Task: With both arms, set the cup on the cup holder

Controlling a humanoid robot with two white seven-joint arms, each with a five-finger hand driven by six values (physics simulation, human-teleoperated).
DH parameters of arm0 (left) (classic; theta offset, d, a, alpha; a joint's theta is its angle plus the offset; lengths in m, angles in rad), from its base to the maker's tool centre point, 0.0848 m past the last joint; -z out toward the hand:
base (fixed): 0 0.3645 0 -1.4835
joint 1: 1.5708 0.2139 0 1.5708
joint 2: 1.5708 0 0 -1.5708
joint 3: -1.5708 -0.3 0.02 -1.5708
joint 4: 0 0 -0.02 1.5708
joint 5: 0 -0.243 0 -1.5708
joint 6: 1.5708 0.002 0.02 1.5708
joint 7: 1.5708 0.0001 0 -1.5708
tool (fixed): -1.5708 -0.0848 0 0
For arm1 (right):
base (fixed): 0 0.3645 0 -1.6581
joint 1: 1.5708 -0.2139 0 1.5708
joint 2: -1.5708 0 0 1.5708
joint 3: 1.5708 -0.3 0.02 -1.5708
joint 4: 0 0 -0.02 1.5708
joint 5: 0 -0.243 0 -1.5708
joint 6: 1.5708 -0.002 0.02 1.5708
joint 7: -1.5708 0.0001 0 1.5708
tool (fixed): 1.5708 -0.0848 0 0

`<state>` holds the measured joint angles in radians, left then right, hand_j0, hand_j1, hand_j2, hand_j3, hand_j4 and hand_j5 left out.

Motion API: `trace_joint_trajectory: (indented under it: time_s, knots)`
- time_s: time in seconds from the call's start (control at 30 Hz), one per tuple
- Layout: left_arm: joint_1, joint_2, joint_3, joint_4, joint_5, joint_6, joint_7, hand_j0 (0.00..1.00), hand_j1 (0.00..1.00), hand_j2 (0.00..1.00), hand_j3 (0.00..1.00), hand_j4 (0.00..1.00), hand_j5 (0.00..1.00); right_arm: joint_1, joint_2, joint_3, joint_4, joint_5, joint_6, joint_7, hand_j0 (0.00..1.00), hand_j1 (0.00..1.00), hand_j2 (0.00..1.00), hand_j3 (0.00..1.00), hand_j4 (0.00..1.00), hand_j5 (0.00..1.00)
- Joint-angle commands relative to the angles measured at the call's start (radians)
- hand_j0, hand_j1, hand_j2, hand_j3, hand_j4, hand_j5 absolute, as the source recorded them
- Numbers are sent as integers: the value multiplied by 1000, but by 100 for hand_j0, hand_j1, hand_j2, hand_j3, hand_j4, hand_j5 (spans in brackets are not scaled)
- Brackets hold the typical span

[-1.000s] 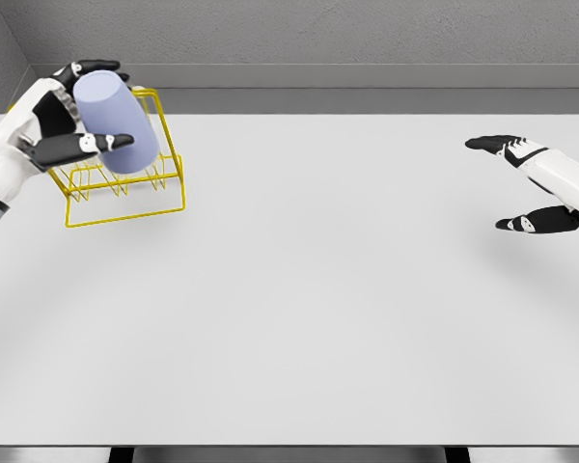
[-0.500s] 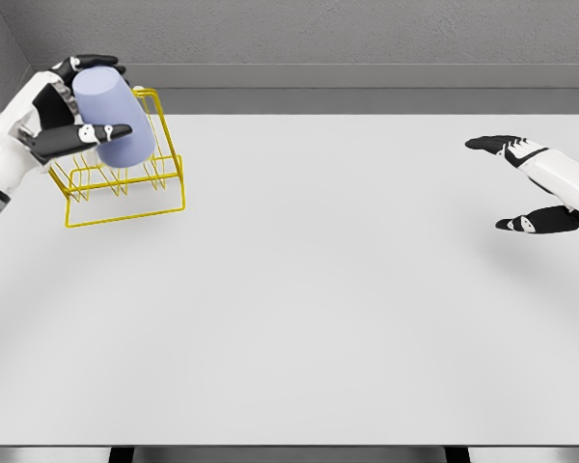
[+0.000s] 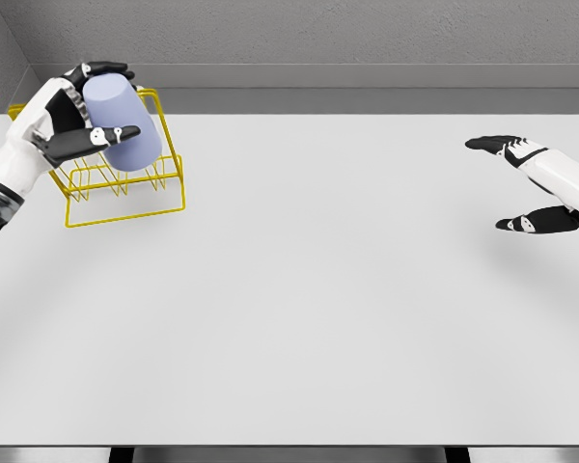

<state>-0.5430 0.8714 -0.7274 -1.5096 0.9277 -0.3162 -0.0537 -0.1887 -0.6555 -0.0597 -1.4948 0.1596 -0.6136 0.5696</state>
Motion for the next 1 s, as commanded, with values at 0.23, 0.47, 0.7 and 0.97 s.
trace_joint_trajectory:
  time_s: [0.23,0.47,0.7,0.97]
  knots:
    - [-2,-2,-13,12,-12,0,0,94,94,94,94,94,94,0,-1,0,-1,-8,3,-1,100,100,100,100,100,100]
    - [-18,-2,-13,8,-35,-1,1,100,100,100,100,100,100,0,-1,0,-1,-8,3,-1,100,100,100,100,100,100]
    - [-32,-2,-13,3,-41,-4,2,100,100,100,100,100,100,0,0,0,1,-8,3,-1,100,100,100,100,100,100]
    - [-21,4,-10,-37,-43,-112,2,100,100,100,100,100,100,0,-1,0,1,-8,3,-1,100,100,100,100,100,100]
